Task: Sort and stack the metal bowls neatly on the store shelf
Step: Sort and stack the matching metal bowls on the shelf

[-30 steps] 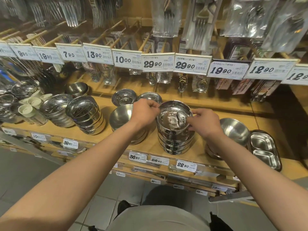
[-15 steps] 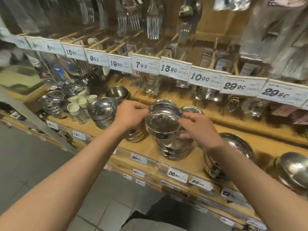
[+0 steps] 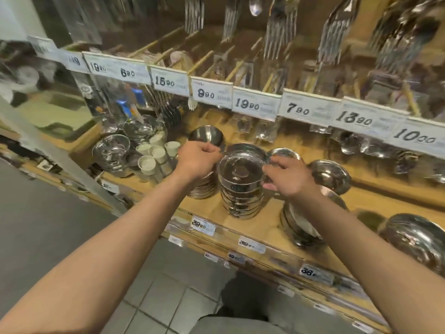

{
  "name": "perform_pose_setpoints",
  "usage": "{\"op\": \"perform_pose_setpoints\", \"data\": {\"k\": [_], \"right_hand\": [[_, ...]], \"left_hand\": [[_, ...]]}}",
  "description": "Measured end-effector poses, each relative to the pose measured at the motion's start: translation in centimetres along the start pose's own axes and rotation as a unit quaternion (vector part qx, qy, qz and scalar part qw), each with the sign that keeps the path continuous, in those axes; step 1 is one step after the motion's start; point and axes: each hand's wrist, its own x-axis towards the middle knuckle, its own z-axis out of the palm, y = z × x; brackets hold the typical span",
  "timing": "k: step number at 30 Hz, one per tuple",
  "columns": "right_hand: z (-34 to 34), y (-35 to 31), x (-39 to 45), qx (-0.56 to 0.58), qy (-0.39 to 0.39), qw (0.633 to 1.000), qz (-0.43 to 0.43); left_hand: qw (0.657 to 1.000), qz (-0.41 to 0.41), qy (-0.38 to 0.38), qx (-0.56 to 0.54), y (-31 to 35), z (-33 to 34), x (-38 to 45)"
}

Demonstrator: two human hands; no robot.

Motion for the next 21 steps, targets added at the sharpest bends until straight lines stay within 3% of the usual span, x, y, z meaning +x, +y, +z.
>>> {"op": "perform_pose_setpoints", "data": {"k": [8,13,21], "right_hand": [[1.0,1.9,0.9,-0.033,0.007,0.999,-0.012],[2.0,2.4,1.1,-0.093,0.092,0.991,-0.004],[2.5,2.2,0.6,-0.102,0.131,0.986,0.003]], "left_hand": [[0.999,0.025,-0.034,-0.005,-2.4,1.1,2.8],[0.996,0.027,-0.085,0.018,-3.4,1.2,3.8],[0.987,0.022,-0.147,0.058,-3.2,1.0,4.7]]}}
